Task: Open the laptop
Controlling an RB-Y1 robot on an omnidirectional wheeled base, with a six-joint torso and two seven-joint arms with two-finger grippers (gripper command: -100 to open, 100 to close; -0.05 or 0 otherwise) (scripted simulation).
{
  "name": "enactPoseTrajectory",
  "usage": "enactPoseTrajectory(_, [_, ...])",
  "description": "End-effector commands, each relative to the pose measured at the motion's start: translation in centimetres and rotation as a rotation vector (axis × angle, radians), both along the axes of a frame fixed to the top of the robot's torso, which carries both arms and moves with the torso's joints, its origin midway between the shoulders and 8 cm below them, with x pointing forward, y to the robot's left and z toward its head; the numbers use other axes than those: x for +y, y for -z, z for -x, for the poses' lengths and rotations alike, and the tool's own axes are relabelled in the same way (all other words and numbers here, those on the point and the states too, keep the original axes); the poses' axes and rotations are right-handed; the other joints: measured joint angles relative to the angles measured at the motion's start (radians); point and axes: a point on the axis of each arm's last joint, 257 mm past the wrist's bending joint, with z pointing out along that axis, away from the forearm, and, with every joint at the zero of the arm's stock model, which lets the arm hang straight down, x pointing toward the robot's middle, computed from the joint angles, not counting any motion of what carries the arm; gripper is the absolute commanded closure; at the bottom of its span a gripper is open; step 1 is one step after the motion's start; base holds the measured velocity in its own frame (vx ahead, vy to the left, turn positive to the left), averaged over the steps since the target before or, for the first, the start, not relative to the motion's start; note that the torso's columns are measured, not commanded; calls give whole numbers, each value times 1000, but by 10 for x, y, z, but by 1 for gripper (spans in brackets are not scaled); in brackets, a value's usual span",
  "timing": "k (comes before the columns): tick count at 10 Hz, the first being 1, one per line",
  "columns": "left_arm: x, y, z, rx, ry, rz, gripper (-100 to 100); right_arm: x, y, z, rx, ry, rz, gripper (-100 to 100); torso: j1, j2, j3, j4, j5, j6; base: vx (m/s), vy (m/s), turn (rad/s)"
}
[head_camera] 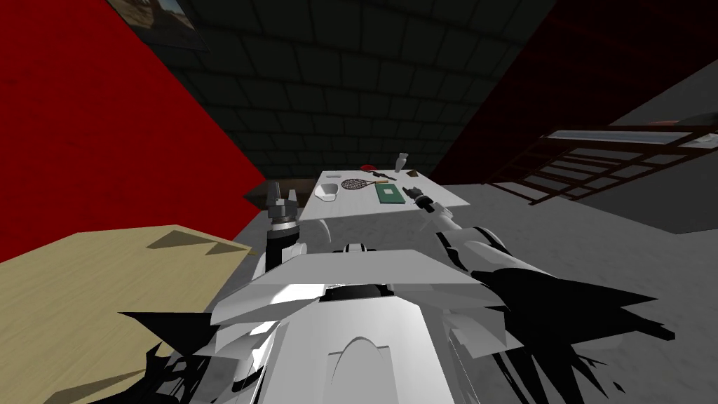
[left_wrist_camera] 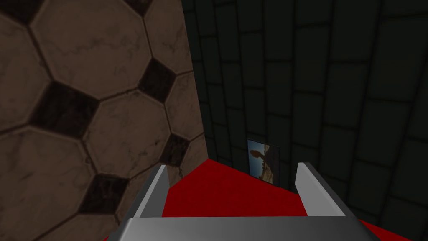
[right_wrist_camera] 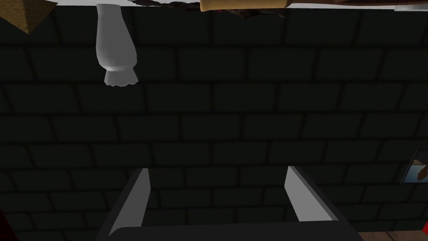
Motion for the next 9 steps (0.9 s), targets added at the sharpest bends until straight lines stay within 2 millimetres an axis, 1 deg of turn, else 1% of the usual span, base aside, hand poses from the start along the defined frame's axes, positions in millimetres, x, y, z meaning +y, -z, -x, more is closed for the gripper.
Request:
enactPoseTrajectory(1, [0, 0, 0, 0, 0, 0, 0, -11, -7, 9, 16, -38, -1, -100, -1, 1, 0, 0, 0, -1, 69, 115, -145])
enactPoseTrajectory(3, [0, 0, 0, 0, 0, 0, 0, -10, -6, 7, 14, -34, -4, -100, -1, 1, 1, 0, 0, -1, 32, 79, -68])
enactPoseTrajectory(4, [0, 0, 0, 0, 0, 0, 0, -10, -6, 8, 15, -36, -7, 0, -4, 2, 1, 1, -1, -1, 4, 11, 5])
enactPoseTrajectory(9, [0, 0, 0, 0, 0, 0, 0, -10, -6, 8, 14, -36, -6, 0, 0, 0, 0, 0, 0, 0, 0, 0, 0])
